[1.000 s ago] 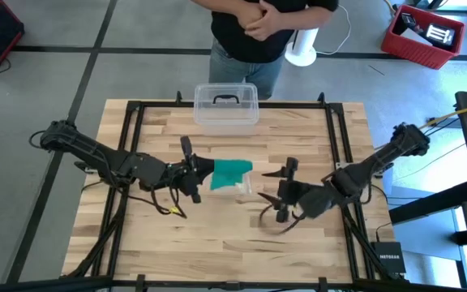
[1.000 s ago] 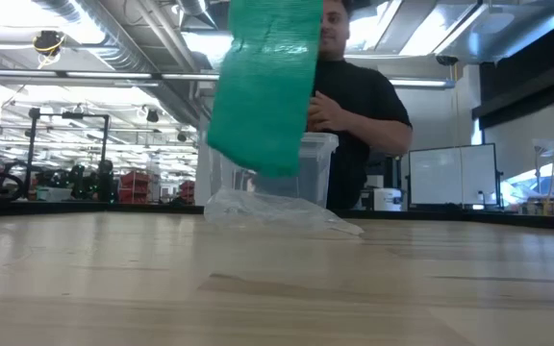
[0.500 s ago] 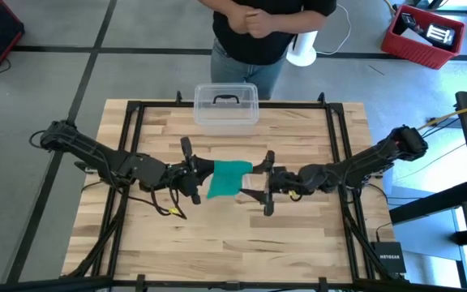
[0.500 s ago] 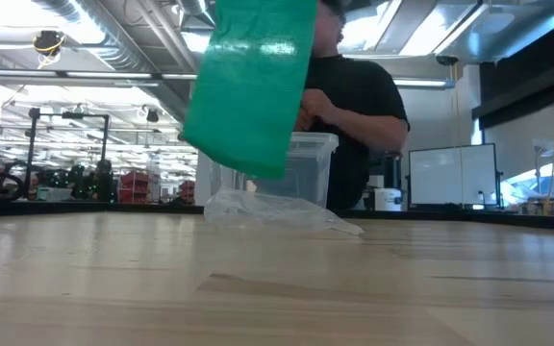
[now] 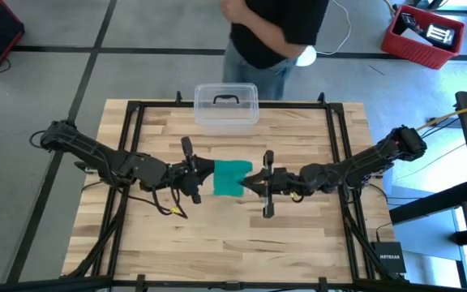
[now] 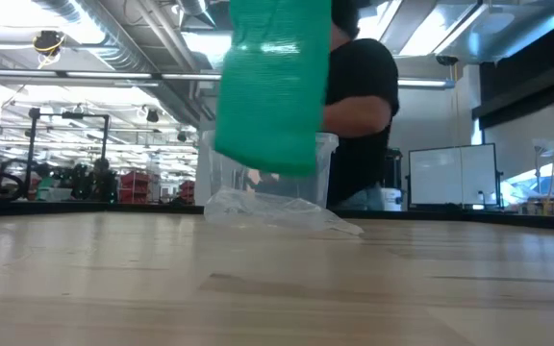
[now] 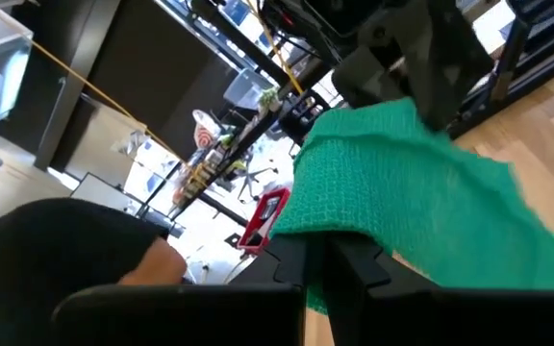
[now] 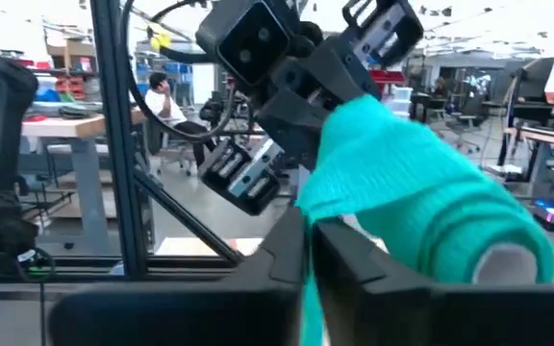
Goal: Roll bandage
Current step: Roll the green bandage
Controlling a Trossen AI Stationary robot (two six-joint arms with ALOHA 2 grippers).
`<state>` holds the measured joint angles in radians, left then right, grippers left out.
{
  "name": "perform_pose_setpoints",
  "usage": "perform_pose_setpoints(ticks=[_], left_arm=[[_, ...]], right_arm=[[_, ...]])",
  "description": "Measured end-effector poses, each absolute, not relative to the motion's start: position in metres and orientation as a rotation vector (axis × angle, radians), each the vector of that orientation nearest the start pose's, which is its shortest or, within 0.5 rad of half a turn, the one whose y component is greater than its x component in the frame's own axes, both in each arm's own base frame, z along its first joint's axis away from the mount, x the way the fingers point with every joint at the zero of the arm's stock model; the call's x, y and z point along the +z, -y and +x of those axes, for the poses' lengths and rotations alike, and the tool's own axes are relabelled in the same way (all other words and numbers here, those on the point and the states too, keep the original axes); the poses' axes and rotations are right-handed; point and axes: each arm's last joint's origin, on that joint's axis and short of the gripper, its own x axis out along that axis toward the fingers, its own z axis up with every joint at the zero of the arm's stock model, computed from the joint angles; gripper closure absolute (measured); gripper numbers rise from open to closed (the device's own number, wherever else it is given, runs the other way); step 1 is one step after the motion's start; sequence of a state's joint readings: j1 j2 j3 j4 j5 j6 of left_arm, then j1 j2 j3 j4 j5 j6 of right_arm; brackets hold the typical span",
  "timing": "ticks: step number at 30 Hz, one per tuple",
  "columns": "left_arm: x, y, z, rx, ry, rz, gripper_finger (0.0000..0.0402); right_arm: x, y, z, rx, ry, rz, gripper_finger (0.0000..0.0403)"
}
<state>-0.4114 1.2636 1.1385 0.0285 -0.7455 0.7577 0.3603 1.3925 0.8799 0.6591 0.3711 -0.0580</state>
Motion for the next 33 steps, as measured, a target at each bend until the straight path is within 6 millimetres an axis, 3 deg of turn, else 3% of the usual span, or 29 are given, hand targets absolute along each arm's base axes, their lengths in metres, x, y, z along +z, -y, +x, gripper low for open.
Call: perform_pose_setpoints(ticks=[14, 18, 23, 33], left_arm=[[0.377, 0.102, 0.26, 0.296, -0.189, 0.798, 0.0398], [0.377, 0.104, 0.259, 0.294, -0.186, 0.796, 0.0399], [0.38, 0.102, 0.26, 0.335, -0.174, 0.787, 0.0399], [0.38, 0.098, 0.261, 0.387, -0.197, 0.79, 0.0399]], right_arm=[[0.307, -0.136, 0.274, -0.15, 0.092, -0.098, 0.0399], [0.307, -0.138, 0.273, -0.133, 0.089, -0.097, 0.0399], [0.306, -0.142, 0.274, 0.007, 0.098, -0.053, 0.04], [0.3, -0.153, 0.272, -0.032, 0.079, -0.136, 0.0401]])
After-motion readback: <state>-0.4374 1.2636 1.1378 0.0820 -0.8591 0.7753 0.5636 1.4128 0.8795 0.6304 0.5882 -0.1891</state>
